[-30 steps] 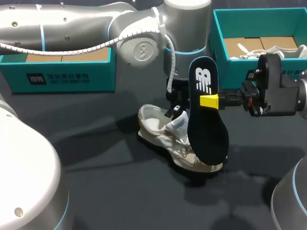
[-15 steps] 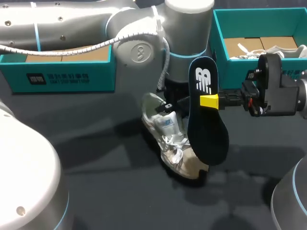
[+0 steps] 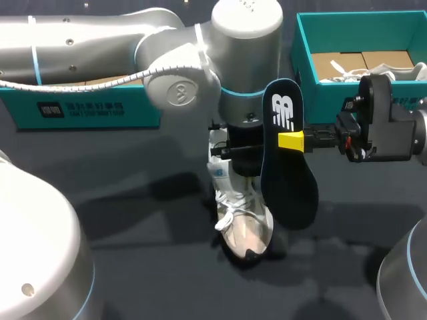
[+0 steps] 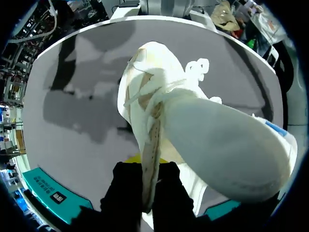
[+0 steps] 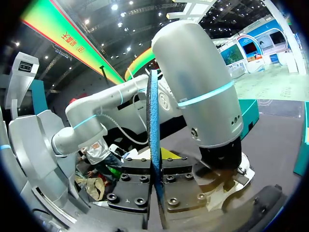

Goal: Take the shoe out of the shoebox, open the shoe tongue, remove and reinsert the insole, then place the shoe into the shoebox

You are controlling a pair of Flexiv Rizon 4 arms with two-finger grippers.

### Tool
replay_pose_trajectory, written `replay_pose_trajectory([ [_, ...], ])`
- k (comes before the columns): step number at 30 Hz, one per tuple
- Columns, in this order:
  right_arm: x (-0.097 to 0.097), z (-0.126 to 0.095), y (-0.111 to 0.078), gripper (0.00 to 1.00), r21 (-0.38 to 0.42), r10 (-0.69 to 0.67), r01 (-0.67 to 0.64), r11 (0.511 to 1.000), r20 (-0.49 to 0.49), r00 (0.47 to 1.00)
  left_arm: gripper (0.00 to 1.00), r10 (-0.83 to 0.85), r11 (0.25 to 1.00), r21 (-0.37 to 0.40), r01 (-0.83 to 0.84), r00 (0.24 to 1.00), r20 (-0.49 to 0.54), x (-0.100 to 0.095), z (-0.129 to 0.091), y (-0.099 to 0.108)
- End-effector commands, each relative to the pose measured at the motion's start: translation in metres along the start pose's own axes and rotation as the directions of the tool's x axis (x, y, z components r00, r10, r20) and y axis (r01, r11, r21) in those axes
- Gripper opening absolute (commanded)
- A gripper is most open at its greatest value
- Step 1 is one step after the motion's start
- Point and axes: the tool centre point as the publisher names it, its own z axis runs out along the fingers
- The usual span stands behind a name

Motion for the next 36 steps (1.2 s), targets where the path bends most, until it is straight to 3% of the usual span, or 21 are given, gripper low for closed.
replay_pose_trajectory([
  [1,0.000,0.002,-0.001,0.00,-0.001,0.000,0.000,1.000,0.001,1.000,0.00,0.093,0.995,0.025,-0.095,0.994,0.053,0.008,0.002,0.004],
  [29,0.000,0.002,-0.001,0.00,-0.001,0.000,0.000,1.000,0.001,1.000,0.00,0.112,0.992,0.065,-0.109,0.993,-0.040,-0.008,0.048,0.007],
  [36,0.000,0.002,-0.001,0.00,-0.001,0.000,0.000,1.000,0.001,1.000,0.41,0.133,0.991,0.033,-0.132,0.991,-0.022,-0.012,0.042,0.007],
])
